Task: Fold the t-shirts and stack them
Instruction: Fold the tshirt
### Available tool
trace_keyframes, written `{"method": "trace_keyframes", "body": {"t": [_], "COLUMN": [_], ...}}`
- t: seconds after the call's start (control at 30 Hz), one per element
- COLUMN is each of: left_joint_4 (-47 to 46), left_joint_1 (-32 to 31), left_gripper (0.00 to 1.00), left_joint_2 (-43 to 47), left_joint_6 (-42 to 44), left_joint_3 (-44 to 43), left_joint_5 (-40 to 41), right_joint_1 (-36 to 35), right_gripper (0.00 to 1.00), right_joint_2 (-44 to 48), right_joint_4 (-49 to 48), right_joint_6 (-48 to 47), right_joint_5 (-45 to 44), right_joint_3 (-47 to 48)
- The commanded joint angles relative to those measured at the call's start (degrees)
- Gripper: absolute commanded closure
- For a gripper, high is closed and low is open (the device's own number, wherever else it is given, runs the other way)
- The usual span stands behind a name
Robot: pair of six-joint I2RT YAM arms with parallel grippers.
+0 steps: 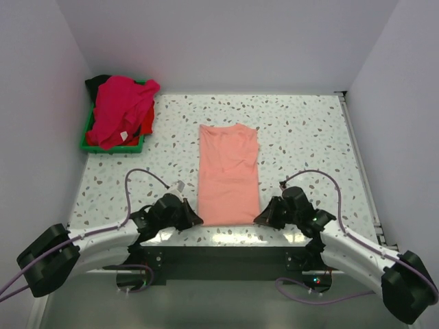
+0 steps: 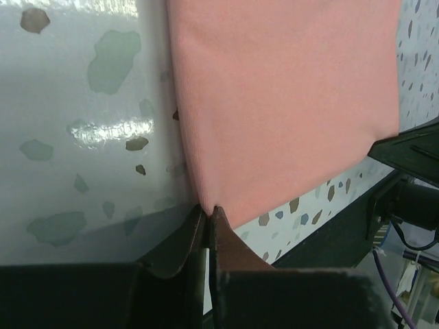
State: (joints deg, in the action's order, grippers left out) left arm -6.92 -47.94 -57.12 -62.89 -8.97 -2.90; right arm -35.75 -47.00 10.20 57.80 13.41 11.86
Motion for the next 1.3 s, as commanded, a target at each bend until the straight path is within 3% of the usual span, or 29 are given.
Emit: {"method": "trace_keyframes", "body": {"t": [0.0, 0.3, 0.53, 0.8, 1.07, 1.27], "left_joint_4": [5.59, 14.38, 19.83, 21.42, 15.79, 14.48], "left_joint_1": [-1.89, -7.95, -7.96, -4.36, 9.70, 18.93], "left_gripper": [1.00, 1.00, 1.00, 1.00, 1.00, 1.00], "left_joint_2": [3.15, 9.13, 8.53, 0.53, -12.12, -26.44], "left_joint_6": [-1.18, -3.02, -0.04, 4.88, 11.65, 15.34], "left_joint_3": [-0.08, -4.73, -14.90, -28.80, -39.44, -54.64], "left_joint_5": [0.96, 5.18, 10.88, 14.94, 5.81, -0.86], "right_joint_1": [-0.29, -0.29, -0.29, -0.29, 1.02, 9.89], "right_gripper": [1.00, 1.00, 1.00, 1.00, 1.00, 1.00], "right_joint_2": [6.02, 19.57, 16.86, 5.02, -14.50, -33.45], "right_joint_4": [6.23, 17.74, 20.65, 19.17, 16.17, 13.01], "right_joint_6": [-1.72, -5.15, -10.42, -14.91, -21.23, -24.40], "right_joint_5": [-0.40, 2.15, -3.38, -11.20, -16.57, -9.38], "right_joint_3": [0.27, 2.81, 12.74, 26.70, 42.44, 58.35]}}
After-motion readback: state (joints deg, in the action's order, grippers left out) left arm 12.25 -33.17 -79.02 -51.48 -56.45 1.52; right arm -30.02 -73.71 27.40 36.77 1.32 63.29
